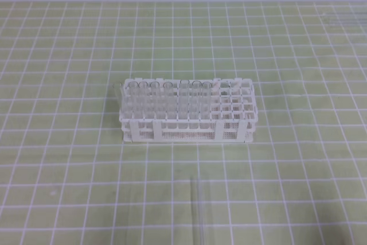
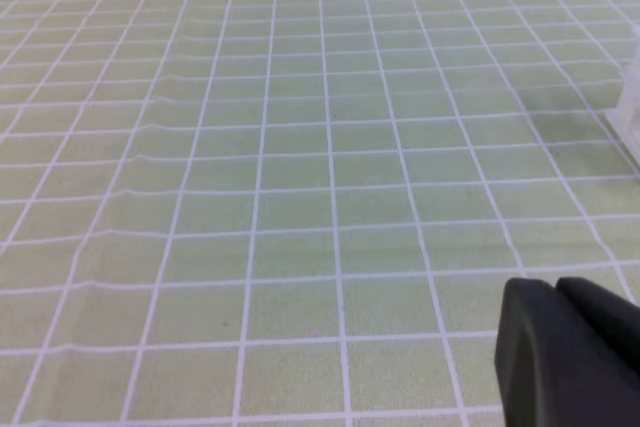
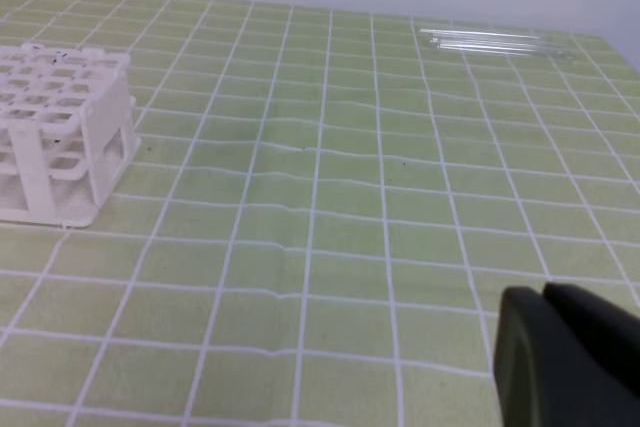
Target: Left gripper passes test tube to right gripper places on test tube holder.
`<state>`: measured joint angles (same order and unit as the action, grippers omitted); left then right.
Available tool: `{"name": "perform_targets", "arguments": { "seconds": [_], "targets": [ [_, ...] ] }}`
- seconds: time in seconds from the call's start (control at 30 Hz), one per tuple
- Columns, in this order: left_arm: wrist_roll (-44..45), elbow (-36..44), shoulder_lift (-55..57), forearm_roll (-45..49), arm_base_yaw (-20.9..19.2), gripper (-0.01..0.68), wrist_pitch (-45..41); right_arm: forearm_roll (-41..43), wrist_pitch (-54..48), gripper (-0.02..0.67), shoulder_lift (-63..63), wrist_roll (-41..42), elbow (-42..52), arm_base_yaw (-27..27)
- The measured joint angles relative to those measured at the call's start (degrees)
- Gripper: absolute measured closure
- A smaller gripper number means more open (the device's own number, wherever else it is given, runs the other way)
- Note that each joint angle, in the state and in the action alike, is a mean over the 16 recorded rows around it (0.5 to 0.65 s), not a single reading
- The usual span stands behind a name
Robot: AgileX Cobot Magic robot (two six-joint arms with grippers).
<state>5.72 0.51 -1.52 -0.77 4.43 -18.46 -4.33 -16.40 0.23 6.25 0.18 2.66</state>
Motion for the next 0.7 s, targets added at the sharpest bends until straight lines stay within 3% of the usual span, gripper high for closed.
{"name": "perform_targets", "arguments": {
  "seconds": [0.7],
  "targets": [
    [-0.7,0.0,0.0,2.7,0.0,0.675,1.7,0.0,0.0,0.666,0.0,0.0,0.0,0.0]
  ]
}}
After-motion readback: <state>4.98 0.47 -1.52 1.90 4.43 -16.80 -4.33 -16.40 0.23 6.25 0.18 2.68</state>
